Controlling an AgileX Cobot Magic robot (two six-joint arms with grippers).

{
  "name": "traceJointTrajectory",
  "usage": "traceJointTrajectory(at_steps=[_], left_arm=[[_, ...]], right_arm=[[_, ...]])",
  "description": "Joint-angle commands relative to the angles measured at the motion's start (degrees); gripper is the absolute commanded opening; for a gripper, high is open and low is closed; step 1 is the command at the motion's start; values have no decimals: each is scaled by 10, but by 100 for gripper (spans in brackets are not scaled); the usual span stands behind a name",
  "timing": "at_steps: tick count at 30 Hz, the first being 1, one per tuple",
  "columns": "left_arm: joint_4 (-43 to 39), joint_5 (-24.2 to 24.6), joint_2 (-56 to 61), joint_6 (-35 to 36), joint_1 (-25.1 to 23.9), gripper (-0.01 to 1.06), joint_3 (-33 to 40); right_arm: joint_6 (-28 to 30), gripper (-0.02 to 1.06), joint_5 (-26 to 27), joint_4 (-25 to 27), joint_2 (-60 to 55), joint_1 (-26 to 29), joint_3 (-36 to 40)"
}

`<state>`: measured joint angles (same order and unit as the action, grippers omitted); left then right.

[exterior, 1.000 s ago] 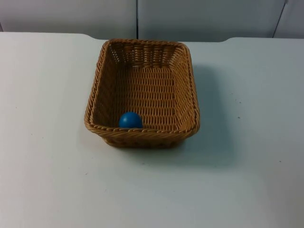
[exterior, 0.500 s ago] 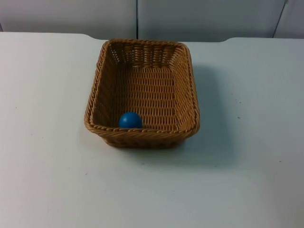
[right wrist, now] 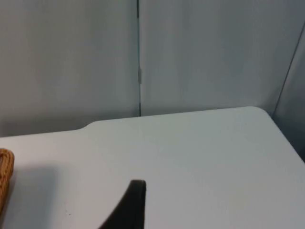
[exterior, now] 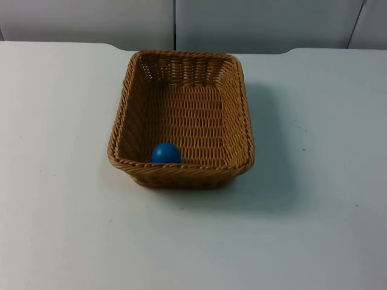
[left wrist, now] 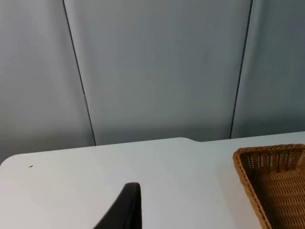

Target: Pick up the basket with the left hand and place the ball into the basket with the right hand.

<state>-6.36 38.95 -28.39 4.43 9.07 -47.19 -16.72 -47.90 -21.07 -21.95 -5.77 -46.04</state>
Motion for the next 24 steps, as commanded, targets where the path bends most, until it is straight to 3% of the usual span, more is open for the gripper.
traceJointTrajectory(at_steps=[1, 3, 6, 8, 11, 17, 24], left_arm=[[-6, 41, 49, -4, -2, 105, 7], [-6, 48, 66, -15, 1, 105, 9], [45, 64, 115, -85, 22, 105, 21], [64, 102, 134, -87, 32, 105, 39], [69, 120, 155, -86, 33, 105, 63], [86, 134, 212, -86, 33, 105, 111], [95, 156, 260, -83, 33, 105, 153]], right_arm=[[-1, 95, -23, 2, 42, -3, 2], [22, 95, -27, 15, 57, -4, 2], [104, 95, -40, 79, 102, -18, 14], [107, 95, -60, 92, 127, -23, 39], [107, 95, -75, 101, 158, -23, 70], [107, 95, -91, 140, 219, -23, 114], [111, 95, -104, 141, 219, -23, 132]])
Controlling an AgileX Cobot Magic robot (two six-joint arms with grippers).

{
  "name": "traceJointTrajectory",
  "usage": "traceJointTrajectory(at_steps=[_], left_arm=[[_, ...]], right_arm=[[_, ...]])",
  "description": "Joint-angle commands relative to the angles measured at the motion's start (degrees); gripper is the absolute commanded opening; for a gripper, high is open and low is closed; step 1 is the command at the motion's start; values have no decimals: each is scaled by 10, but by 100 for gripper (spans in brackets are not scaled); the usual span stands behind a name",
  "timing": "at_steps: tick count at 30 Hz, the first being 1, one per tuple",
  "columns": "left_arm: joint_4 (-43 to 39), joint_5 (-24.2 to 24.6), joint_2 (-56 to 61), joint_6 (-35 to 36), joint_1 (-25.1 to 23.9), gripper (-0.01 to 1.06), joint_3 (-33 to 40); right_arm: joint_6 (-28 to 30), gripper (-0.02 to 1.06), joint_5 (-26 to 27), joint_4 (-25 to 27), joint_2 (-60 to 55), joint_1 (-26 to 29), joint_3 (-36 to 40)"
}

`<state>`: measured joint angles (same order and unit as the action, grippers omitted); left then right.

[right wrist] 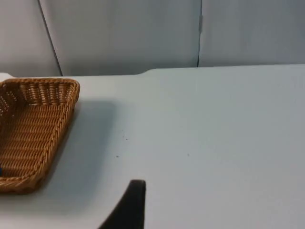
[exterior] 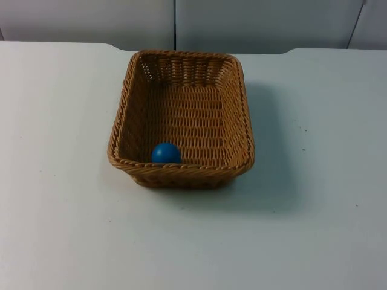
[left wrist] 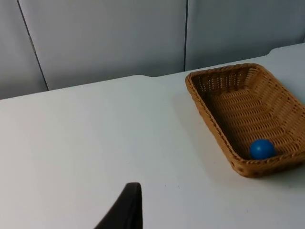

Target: Pick up the basket with the left hand and place the ball into the basket with the right hand.

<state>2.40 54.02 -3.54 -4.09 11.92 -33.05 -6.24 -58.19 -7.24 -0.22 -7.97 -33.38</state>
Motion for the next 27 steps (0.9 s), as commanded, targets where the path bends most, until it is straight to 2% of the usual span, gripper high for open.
traceJointTrajectory(at_steps=[1, 5, 12, 18, 21, 27], left_arm=[[7, 5, 11, 2, 4, 105, 12], [10, 4, 30, 2, 4, 105, 25], [10, 4, 30, 2, 4, 105, 25], [10, 4, 30, 2, 4, 105, 25], [10, 4, 30, 4, 4, 105, 25], [10, 4, 30, 4, 4, 105, 25]], right_arm=[[6, 95, -1, 2, 2, -1, 6], [29, 95, -11, 1, 2, -1, 7], [32, 95, -21, 5, 2, -1, 7], [32, 95, -5, 34, 2, -1, 7], [32, 95, -30, 29, 2, -1, 38], [34, 95, -37, 32, 2, -1, 42]])
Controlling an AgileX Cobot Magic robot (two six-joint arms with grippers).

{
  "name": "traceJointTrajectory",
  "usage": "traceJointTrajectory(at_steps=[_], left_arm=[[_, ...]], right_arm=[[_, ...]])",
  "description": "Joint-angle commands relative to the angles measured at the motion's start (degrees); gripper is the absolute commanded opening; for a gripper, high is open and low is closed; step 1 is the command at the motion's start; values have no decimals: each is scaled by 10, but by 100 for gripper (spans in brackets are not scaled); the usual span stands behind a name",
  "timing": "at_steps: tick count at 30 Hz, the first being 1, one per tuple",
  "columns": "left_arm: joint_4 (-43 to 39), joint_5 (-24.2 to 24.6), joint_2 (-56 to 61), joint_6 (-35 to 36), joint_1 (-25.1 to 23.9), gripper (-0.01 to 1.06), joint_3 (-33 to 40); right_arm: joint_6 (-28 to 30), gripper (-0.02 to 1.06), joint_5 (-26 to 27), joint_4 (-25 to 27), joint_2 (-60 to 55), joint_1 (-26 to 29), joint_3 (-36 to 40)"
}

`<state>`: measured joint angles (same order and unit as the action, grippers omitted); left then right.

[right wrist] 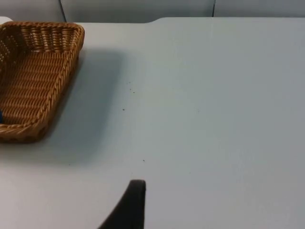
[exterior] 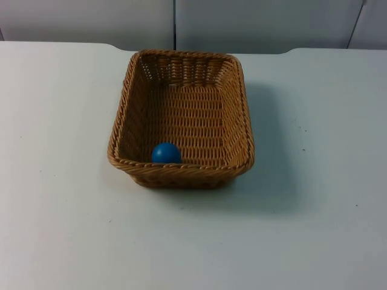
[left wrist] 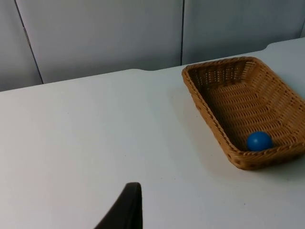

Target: Pick up the basket with the left hand and place the ball into the basket with the right hand.

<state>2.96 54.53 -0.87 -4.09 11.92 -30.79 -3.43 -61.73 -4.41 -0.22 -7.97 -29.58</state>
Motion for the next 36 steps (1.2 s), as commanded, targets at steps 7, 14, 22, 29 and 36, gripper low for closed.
traceJointTrajectory(at_steps=[7, 14, 22, 29, 36], left_arm=[[4, -1, 4, 4, 4, 105, 2], [8, -2, 5, 2, 4, 105, 2], [12, -2, 9, 0, 4, 105, 2], [12, -2, 9, 0, 4, 105, 2], [12, -2, 9, 0, 3, 105, 2]], right_arm=[[9, 95, -2, 4, 2, -1, 4], [9, 95, -2, 4, 2, -1, 4], [9, 95, -2, 4, 2, -1, 4], [9, 95, 0, 4, 2, -1, 4], [8, 95, 0, 4, 2, -1, 4]])
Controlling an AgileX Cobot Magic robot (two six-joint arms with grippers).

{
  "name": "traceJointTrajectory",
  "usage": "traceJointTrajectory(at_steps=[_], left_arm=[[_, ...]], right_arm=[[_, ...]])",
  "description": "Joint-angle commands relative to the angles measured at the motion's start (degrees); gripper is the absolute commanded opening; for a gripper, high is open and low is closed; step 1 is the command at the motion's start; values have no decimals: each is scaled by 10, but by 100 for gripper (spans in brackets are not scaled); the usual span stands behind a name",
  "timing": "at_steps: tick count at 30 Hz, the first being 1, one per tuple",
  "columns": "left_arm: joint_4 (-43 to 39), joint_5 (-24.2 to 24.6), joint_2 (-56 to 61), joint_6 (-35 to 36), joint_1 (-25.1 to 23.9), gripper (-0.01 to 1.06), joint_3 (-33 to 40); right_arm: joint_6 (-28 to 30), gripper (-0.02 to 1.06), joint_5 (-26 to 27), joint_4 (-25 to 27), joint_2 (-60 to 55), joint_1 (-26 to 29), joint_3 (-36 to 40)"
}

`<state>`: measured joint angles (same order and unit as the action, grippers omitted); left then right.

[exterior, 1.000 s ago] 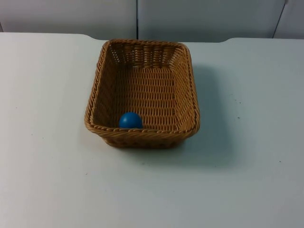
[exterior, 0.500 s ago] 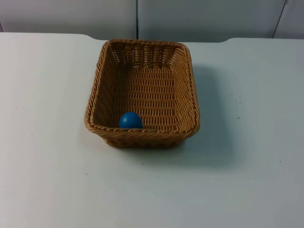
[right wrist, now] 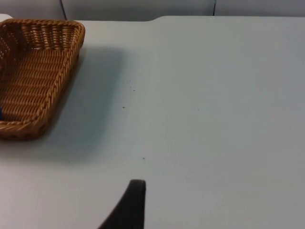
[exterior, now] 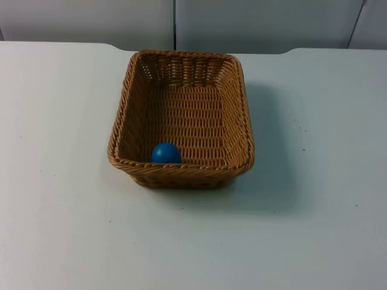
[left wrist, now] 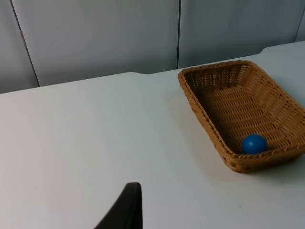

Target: Pick up the basket with the left hand and place the ball into the basket with the right hand.

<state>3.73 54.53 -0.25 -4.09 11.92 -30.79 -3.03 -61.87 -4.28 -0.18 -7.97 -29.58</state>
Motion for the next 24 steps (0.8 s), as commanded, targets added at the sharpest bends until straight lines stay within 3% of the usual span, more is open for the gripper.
traceJointTrajectory(at_steps=[1, 8, 10, 12, 24], left_arm=[[5, -2, 2, 0, 3, 105, 2], [5, 5, 2, 2, 3, 105, 2], [4, 25, 2, 2, 3, 105, 0], [4, 89, 2, 2, 3, 105, 7], [-23, 72, 2, 2, 3, 105, 14]], right_arm=[[4, 95, 1, 2, 2, -1, 4], [4, 95, 1, 2, 2, -1, 4], [4, 95, 1, 2, 2, -1, 4], [4, 95, 1, 2, 2, -1, 4], [2, 95, 1, 2, 2, -1, 4]])
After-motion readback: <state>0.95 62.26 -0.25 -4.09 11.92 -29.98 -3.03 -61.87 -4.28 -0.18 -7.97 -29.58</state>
